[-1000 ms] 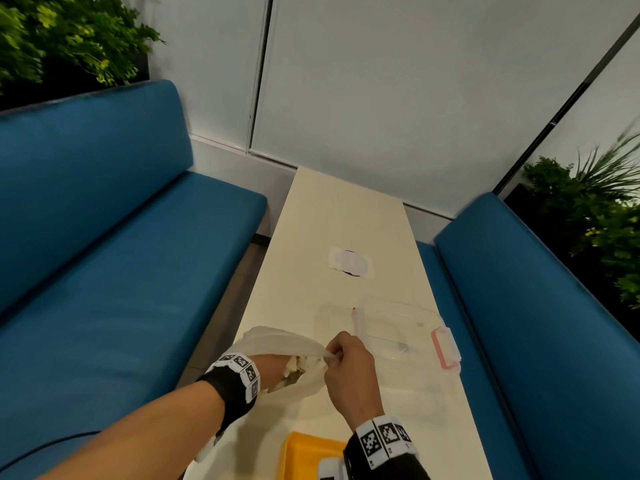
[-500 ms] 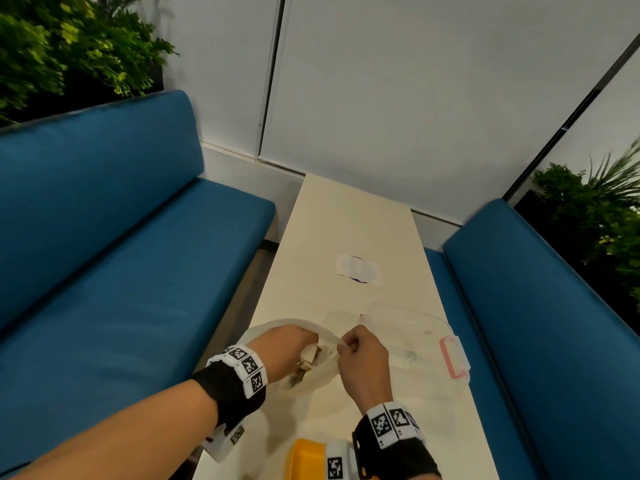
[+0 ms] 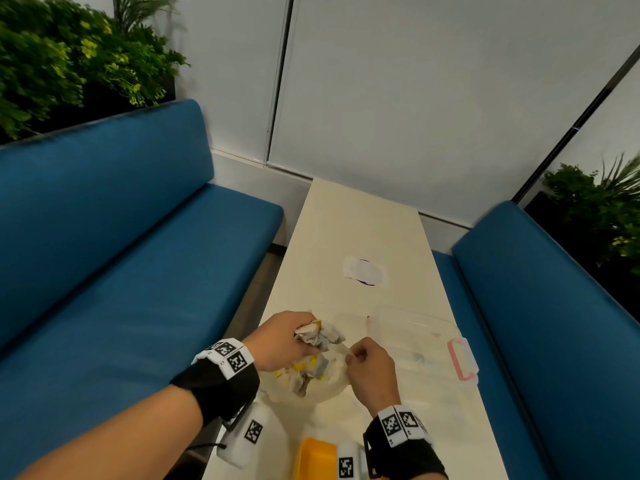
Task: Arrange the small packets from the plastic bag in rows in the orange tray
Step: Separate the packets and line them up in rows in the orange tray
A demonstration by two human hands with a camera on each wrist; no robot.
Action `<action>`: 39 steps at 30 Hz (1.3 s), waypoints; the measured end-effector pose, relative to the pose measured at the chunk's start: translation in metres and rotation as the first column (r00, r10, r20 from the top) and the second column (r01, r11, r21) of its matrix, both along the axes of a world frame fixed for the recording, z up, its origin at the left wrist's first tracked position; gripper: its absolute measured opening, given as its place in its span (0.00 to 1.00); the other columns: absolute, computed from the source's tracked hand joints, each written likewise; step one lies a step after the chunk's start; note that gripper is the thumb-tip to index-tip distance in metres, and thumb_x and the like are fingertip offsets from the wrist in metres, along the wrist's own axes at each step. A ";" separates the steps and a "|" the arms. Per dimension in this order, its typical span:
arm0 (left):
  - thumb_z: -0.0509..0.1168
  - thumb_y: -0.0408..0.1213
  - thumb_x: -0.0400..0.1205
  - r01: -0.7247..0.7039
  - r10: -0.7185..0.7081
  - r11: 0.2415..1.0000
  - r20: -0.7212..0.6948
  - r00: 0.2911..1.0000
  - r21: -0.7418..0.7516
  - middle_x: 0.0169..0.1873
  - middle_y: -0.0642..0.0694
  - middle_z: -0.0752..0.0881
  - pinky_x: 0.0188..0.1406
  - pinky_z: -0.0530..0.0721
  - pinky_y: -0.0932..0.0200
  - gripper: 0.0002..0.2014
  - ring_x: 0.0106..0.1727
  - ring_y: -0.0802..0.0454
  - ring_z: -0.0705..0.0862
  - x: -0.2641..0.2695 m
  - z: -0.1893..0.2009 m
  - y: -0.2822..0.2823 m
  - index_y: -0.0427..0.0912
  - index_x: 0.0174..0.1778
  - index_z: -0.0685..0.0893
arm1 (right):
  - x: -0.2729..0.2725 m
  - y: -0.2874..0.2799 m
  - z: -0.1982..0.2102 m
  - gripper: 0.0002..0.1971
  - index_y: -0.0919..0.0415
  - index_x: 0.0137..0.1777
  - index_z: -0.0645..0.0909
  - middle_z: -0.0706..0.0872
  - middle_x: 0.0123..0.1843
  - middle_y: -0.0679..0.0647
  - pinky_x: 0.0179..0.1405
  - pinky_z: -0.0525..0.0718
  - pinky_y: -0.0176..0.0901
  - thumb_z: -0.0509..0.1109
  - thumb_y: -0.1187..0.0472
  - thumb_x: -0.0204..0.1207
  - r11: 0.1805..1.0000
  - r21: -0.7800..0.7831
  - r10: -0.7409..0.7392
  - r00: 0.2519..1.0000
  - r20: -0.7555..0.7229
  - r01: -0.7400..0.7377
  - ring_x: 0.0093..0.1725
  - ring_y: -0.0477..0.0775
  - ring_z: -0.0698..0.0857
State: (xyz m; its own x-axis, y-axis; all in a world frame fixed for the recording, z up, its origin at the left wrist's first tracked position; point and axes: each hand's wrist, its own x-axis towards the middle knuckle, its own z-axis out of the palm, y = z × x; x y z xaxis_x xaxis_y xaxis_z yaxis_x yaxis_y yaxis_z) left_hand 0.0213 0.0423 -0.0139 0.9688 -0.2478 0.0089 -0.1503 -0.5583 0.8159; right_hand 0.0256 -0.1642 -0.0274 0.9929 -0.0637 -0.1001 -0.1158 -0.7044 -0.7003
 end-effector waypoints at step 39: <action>0.57 0.71 0.83 -0.595 -0.098 0.451 -0.700 0.707 -0.665 0.58 0.33 0.91 0.42 0.86 0.52 0.37 0.45 0.41 0.90 -0.038 -0.022 -0.025 0.40 0.64 0.89 | -0.050 0.028 0.017 0.21 0.38 0.62 0.81 0.87 0.59 0.39 0.60 0.83 0.30 0.75 0.64 0.75 0.948 0.226 0.230 0.973 0.000 -0.224 0.57 0.35 0.84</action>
State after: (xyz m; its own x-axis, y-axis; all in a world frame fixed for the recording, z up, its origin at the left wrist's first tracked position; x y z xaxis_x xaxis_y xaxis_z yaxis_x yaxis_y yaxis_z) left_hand -0.0170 0.0170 -0.0359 0.8361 -0.1989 -0.5112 0.5371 0.4863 0.6892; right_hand -0.0242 -0.1364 -0.0106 0.9754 0.1902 -0.1118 0.0090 -0.5405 -0.8413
